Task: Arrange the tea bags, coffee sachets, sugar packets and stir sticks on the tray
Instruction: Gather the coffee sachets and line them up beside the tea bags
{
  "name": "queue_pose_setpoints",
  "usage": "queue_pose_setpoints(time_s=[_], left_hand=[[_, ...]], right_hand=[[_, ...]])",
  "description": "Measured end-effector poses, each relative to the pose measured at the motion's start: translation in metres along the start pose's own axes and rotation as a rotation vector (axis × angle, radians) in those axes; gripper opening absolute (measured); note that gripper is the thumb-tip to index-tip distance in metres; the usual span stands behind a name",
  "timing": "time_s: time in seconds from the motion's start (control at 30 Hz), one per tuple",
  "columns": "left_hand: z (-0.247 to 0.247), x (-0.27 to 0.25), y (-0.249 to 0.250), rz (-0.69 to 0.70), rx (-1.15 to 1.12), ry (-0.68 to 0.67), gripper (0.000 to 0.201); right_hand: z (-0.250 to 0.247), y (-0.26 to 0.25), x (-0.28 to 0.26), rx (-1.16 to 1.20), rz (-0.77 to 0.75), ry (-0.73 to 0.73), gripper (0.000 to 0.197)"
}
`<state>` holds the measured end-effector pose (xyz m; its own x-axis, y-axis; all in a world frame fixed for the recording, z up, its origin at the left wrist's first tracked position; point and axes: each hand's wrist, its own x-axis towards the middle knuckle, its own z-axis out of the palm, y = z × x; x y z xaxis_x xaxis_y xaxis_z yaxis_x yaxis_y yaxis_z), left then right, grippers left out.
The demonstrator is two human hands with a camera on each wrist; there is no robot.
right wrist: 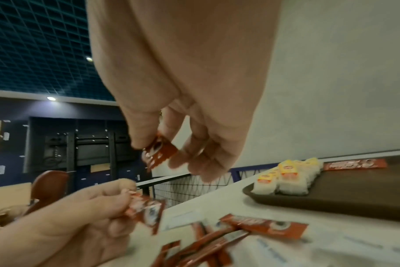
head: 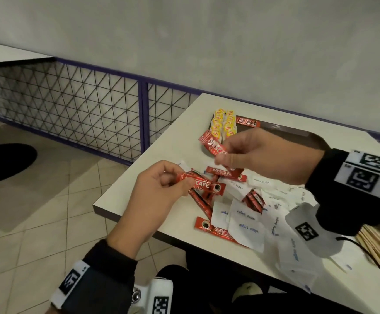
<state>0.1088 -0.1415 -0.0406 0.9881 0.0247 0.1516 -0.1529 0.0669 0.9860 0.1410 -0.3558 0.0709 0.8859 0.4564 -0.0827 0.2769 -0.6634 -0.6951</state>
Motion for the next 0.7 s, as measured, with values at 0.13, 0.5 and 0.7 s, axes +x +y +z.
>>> queue_pose_setpoints(time_s=[0.13,0.5,0.7], left_hand=[[-0.002,0.0,-0.001,0.014,-0.063,0.003,0.02],[0.0,-0.004,0.001,0.026,-0.023,-0.162,0.025],[-0.003,-0.004,-0.001,0.007,-0.032,-0.142,0.021]], right_hand=[[0.023,-0.006,-0.004,-0.095,-0.015,-0.228,0.012],[0.043,-0.005,-0.007,-0.243,-0.006,-0.132,0.009],[0.045,-0.002,-0.005,-0.174,-0.01,0.029,0.02]])
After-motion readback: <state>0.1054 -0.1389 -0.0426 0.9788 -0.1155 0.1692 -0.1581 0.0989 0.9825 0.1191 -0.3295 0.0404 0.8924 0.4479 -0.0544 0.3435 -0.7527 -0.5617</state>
